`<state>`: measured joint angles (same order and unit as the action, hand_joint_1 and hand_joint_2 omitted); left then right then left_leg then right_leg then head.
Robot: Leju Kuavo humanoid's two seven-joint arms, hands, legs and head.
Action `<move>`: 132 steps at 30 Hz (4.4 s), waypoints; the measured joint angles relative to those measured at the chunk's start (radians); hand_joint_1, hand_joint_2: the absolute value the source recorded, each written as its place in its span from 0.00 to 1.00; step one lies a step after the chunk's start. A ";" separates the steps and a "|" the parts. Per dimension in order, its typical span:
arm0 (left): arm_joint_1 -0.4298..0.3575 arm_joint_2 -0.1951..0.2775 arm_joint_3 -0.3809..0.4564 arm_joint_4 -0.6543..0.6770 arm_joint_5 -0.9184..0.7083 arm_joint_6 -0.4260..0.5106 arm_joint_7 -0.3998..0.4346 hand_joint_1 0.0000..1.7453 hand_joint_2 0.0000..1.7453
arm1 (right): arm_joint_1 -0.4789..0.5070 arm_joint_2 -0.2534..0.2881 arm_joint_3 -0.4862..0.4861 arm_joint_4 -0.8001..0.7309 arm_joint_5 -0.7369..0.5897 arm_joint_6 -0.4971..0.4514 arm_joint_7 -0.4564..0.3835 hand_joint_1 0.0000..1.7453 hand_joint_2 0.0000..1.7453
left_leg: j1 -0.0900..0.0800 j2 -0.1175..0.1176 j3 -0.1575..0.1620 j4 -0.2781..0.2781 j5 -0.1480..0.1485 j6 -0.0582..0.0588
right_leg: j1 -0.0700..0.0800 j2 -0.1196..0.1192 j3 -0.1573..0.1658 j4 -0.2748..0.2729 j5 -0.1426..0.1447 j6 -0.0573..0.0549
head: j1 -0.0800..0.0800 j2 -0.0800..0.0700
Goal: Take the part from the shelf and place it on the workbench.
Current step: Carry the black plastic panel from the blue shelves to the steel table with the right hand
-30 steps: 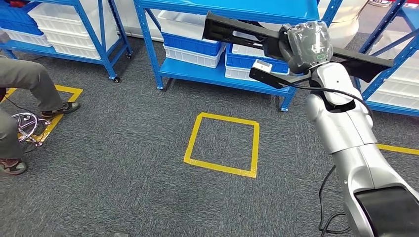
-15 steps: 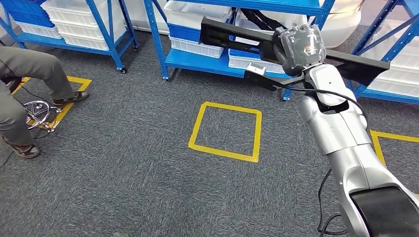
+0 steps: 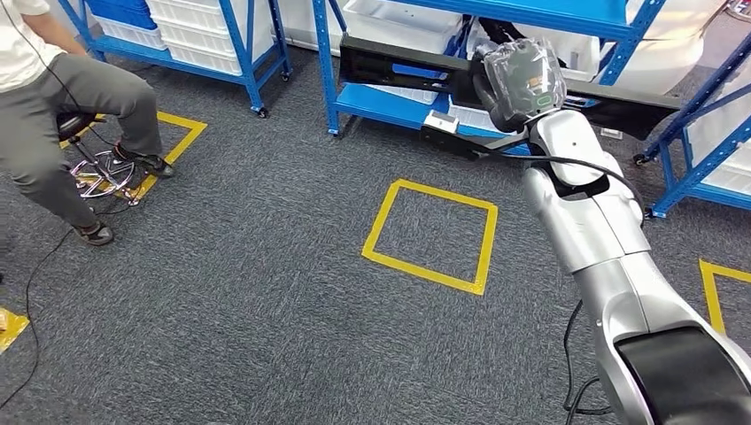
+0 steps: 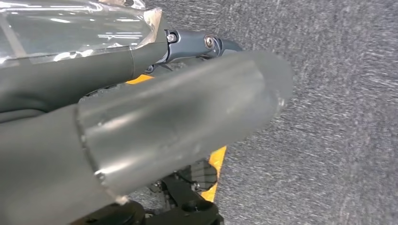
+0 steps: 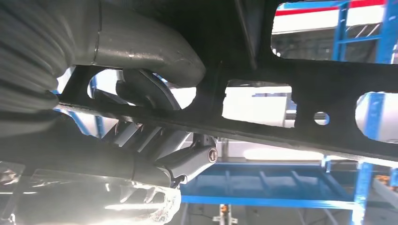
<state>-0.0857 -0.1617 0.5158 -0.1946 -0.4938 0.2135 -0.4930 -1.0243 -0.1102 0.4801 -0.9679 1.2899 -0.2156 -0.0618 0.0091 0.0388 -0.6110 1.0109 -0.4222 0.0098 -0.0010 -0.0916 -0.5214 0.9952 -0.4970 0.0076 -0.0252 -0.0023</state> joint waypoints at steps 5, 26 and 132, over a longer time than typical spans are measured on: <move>-0.007 -0.002 0.000 0.000 -0.020 -0.006 0.020 0.00 0.00 | 0.012 -0.018 -0.006 -0.001 0.001 0.000 0.001 1.00 1.00 | 0.002 -0.038 -0.011 -0.023 0.022 0.037 | -0.007 0.076 -0.105 0.212 -0.103 -0.007 | 0.002 0.000; -0.043 0.012 -0.022 -0.004 -0.080 -0.031 0.077 0.00 0.00 | 0.147 -0.137 -0.079 -0.150 0.020 0.015 0.016 1.00 1.00 | -0.004 -0.012 -0.065 0.116 -0.023 -0.007 | -0.015 0.032 -0.033 0.024 0.015 -0.007 | -0.007 0.000; -0.061 0.028 -0.035 -0.005 -0.166 -0.039 0.160 0.00 0.00 | 0.048 0.087 0.082 0.086 0.107 -0.136 -0.077 1.00 1.00 | 0.010 -0.108 -0.031 0.001 0.027 0.021 | -0.019 0.100 -0.159 0.204 -0.022 0.031 | 0.005 0.000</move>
<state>-0.1467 -0.1339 0.4807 -0.1995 -0.6597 0.1747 -0.3327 -0.9763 -0.0234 0.5622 -0.8822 1.3970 -0.3521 -0.1391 0.0189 -0.0689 -0.6424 1.0121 -0.3952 0.0308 -0.0201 0.0079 -0.6800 1.1989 -0.5191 0.0382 -0.0204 -0.0023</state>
